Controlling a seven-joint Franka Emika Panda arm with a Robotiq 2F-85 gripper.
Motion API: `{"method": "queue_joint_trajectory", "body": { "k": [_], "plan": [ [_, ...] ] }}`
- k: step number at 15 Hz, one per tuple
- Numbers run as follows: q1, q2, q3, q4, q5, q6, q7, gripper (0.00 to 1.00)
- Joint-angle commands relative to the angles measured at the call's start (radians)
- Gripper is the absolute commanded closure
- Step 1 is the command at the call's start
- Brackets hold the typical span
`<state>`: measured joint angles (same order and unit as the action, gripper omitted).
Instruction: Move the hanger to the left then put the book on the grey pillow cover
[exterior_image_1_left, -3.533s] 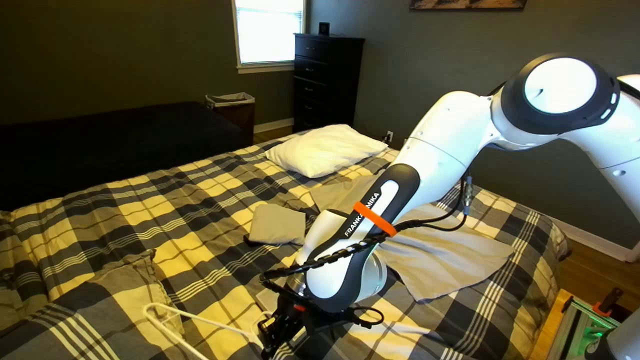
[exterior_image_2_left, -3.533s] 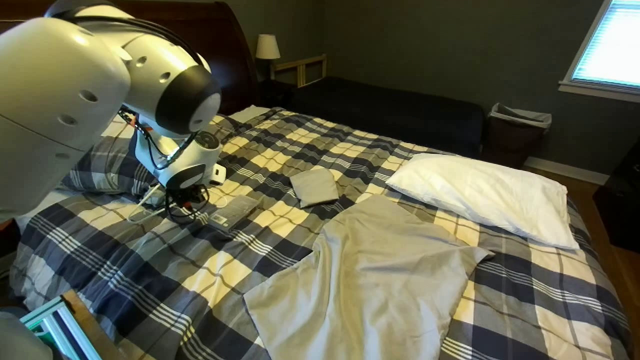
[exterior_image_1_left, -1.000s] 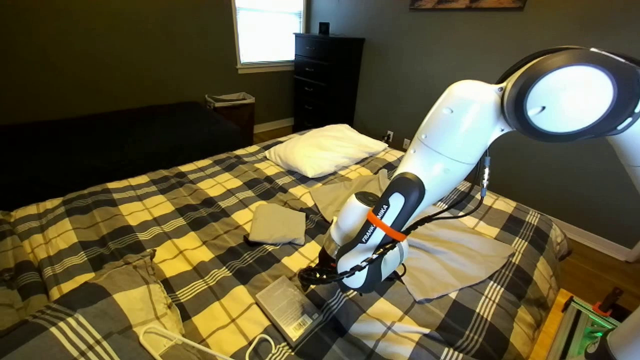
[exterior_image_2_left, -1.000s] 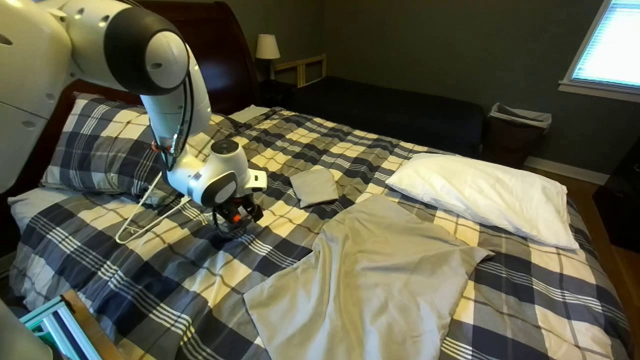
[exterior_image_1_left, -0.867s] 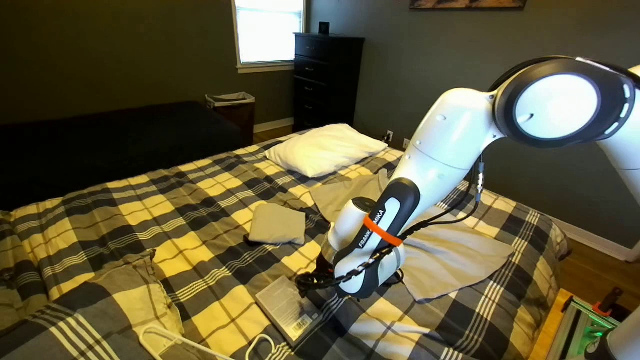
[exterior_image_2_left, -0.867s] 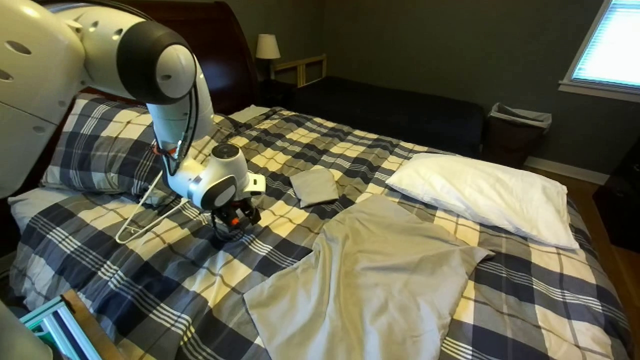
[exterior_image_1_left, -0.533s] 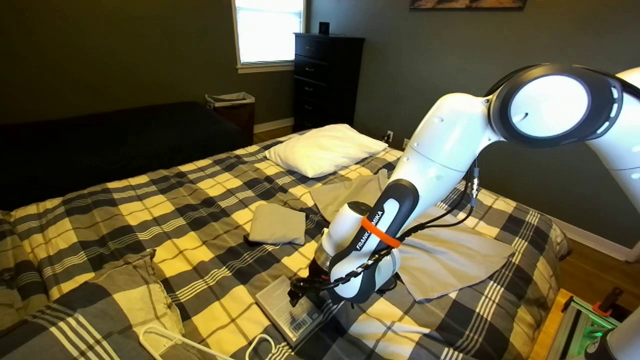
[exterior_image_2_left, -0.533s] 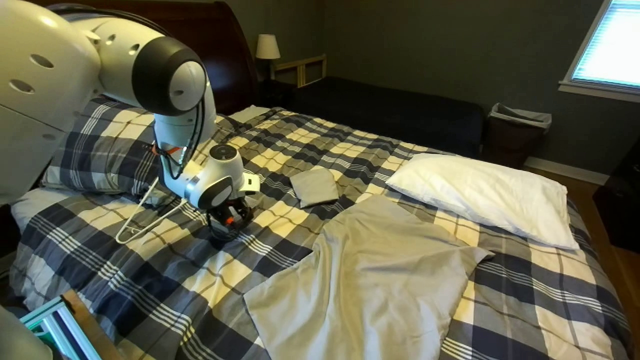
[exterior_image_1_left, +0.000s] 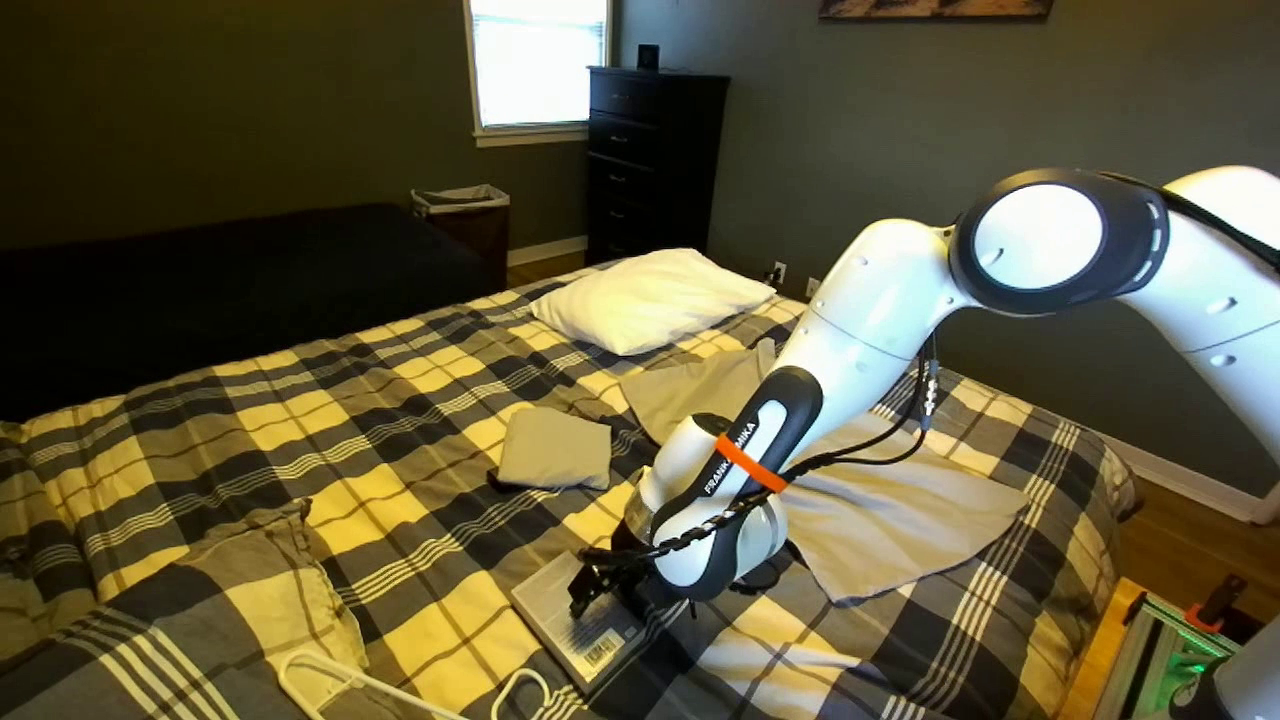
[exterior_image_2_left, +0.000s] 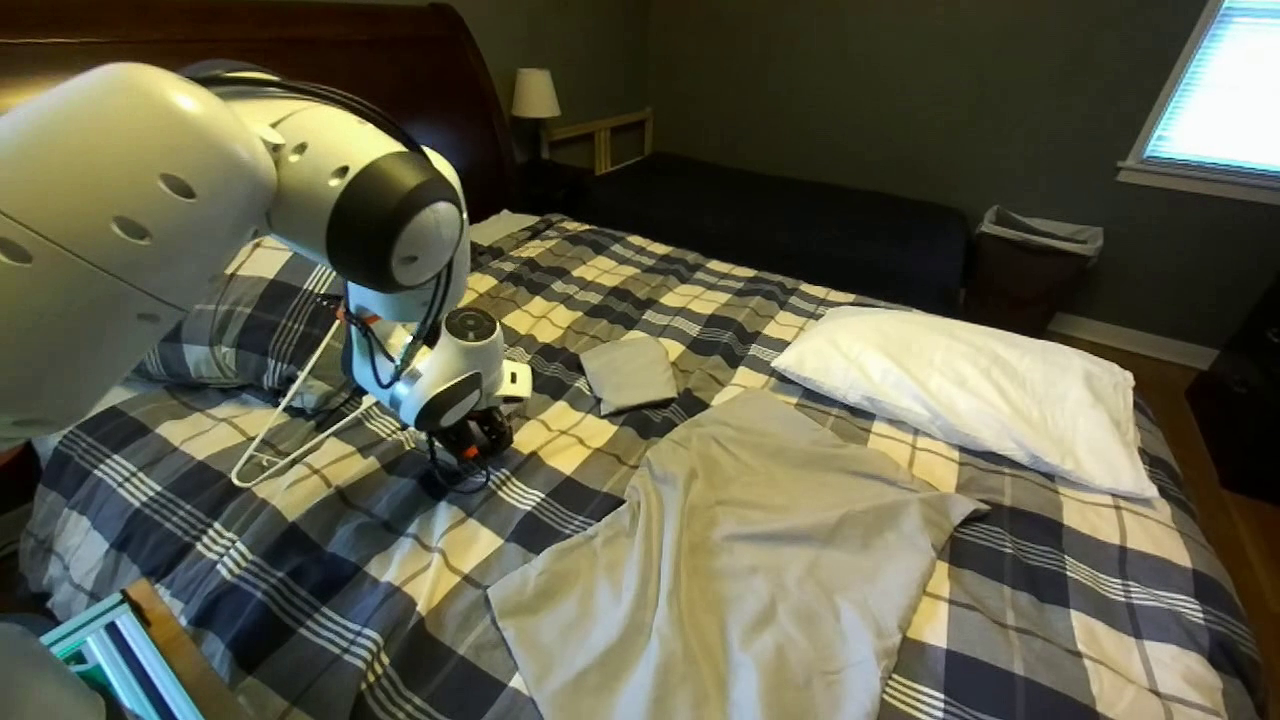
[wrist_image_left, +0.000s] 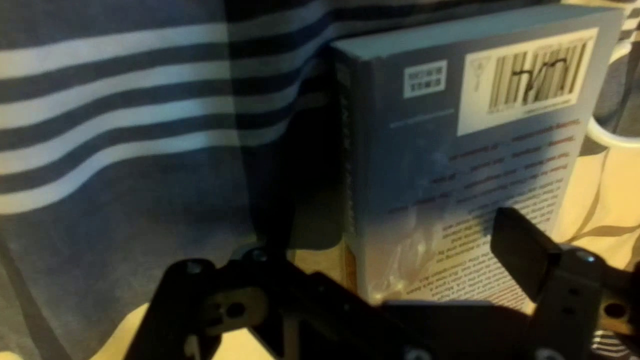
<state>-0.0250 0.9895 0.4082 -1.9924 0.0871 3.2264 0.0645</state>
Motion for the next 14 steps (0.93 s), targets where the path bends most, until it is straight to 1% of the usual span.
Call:
{"method": "queue_joint_trajectory", "body": {
  "k": [1,3,5,6,9,11,12,13,14],
  "plan": [
    [-0.087,0.096,0.074,0.076,-0.042,-0.035,-0.047,0.27],
    [-0.12,0.121,0.106,0.09,-0.057,-0.042,-0.07,0.31],
    [-0.15,0.12,0.143,0.078,-0.074,-0.041,-0.093,0.45],
    [-0.154,0.112,0.151,0.069,-0.077,-0.04,-0.097,0.55],
    [-0.18,0.084,0.183,0.035,-0.096,-0.03,-0.122,0.73],
    [-0.205,0.062,0.217,0.003,-0.108,-0.036,-0.133,0.84],
    [-0.195,0.037,0.212,-0.015,-0.1,-0.036,-0.124,0.89],
    [-0.184,0.019,0.202,-0.025,-0.093,-0.039,-0.118,0.89],
    [-0.155,-0.004,0.173,-0.032,-0.077,-0.038,-0.099,0.91]
  ]
}}
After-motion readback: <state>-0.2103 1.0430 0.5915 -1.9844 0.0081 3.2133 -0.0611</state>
